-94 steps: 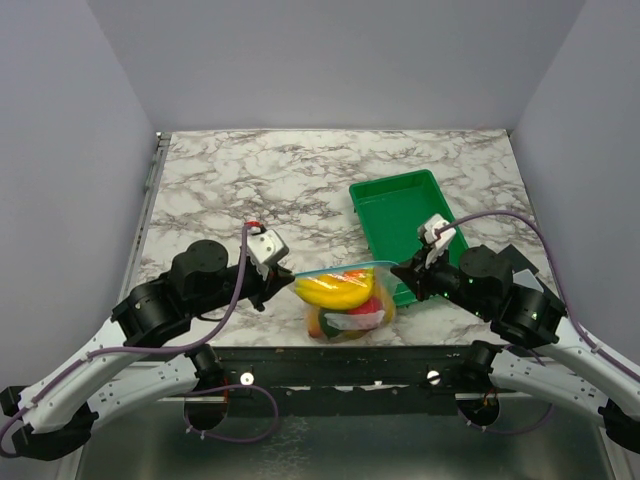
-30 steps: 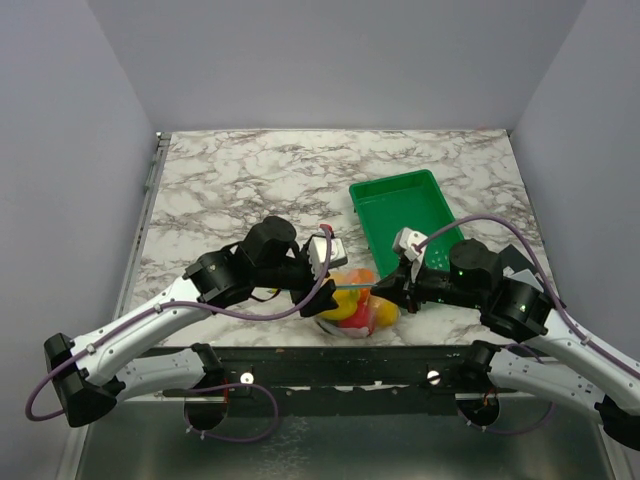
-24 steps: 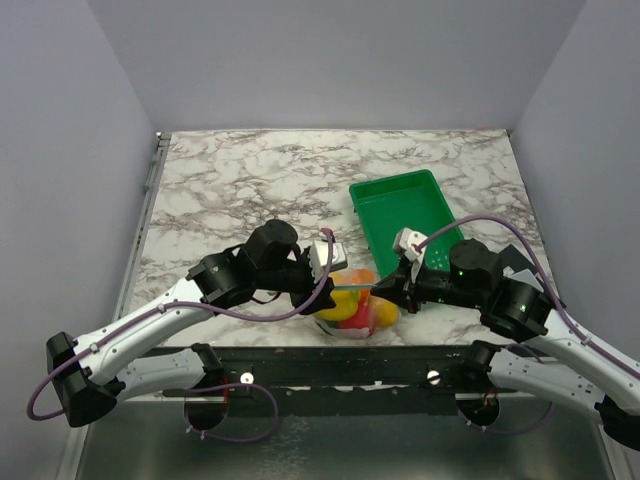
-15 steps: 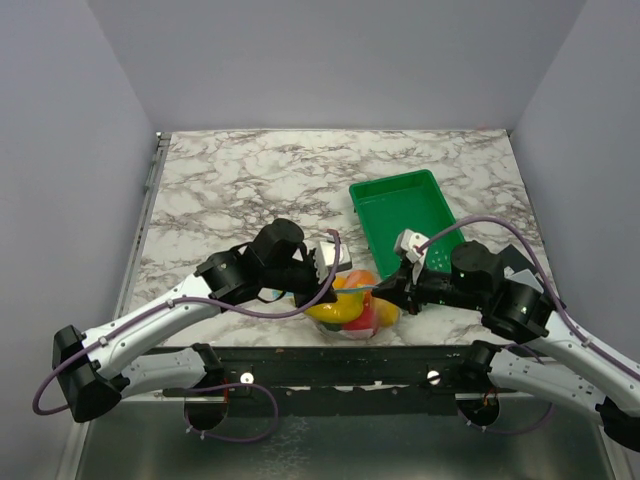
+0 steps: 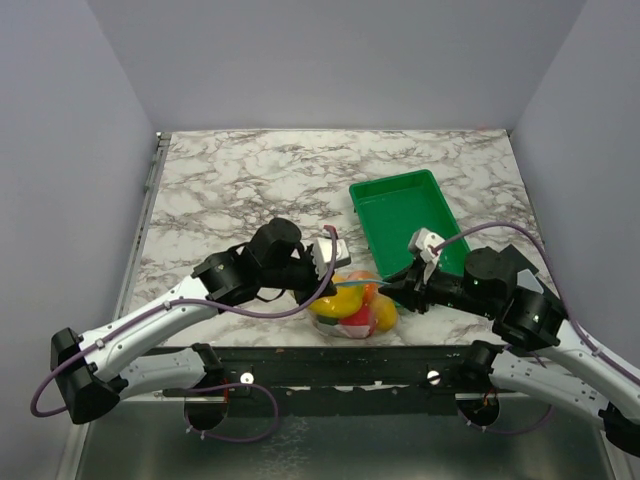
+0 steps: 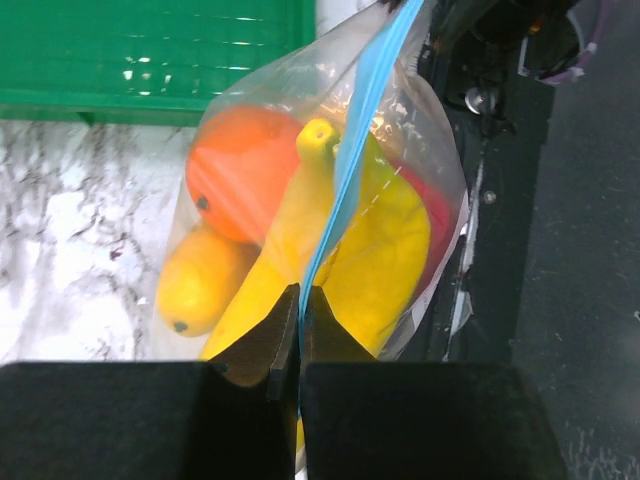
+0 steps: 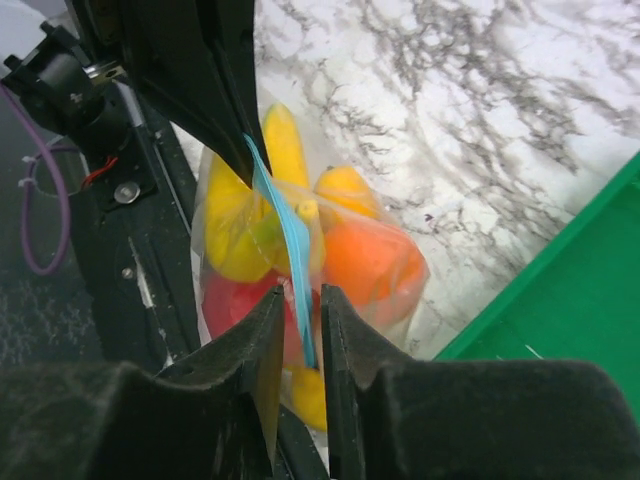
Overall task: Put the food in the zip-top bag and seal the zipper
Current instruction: Place the zipper food storage bag at the center of the board.
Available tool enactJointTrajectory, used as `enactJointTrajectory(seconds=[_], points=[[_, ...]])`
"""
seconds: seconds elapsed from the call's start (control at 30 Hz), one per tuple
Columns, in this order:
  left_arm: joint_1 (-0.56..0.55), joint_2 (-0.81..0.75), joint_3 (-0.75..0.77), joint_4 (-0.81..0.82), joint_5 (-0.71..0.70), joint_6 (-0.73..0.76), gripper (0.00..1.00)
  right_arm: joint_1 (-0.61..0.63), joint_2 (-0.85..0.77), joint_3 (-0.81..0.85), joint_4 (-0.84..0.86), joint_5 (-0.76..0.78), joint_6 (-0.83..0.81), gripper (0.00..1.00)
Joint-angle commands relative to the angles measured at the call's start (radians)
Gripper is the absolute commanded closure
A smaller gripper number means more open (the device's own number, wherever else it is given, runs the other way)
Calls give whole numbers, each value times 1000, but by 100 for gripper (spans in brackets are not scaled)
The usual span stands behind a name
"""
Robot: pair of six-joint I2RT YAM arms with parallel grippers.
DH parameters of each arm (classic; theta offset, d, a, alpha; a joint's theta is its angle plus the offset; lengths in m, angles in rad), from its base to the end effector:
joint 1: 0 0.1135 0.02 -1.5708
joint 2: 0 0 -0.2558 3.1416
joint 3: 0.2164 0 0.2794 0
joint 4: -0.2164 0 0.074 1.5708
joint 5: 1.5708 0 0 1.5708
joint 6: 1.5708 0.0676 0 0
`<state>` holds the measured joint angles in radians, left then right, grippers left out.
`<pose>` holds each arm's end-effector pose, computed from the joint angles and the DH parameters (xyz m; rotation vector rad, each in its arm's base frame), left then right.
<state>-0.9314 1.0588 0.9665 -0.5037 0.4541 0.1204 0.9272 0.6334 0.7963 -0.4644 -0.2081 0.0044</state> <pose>0.1453 -0.2451 0.2954 1.3616 1.7994 -0.9438 0.1132 0.1741 0.3267 -1.0003 1.6759 0.8251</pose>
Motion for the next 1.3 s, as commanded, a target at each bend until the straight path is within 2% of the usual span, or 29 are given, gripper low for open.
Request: enactJointTrajectory(seconds=[0.0,0.23,0.53,0.9,1.1,1.27], points=[[1,-69,39,4,-135,-20,100,-5,-48,9,11,123,20,71],[2,-91,92,5,-319,-21,100,-5,-80,35,21,204,22,53],[3,-24,169,26,-679,17,100,-5,-87,55,23,367,43,46],[41,97,213,159,-1141,120,100,-5,-94,37,27,447,83,43],[144,170,176,305,-1197,171,100,-5,-100,18,36,443,94,41],[192,223,122,412,-1156,213,100,-5,-110,10,21,438,104,40]])
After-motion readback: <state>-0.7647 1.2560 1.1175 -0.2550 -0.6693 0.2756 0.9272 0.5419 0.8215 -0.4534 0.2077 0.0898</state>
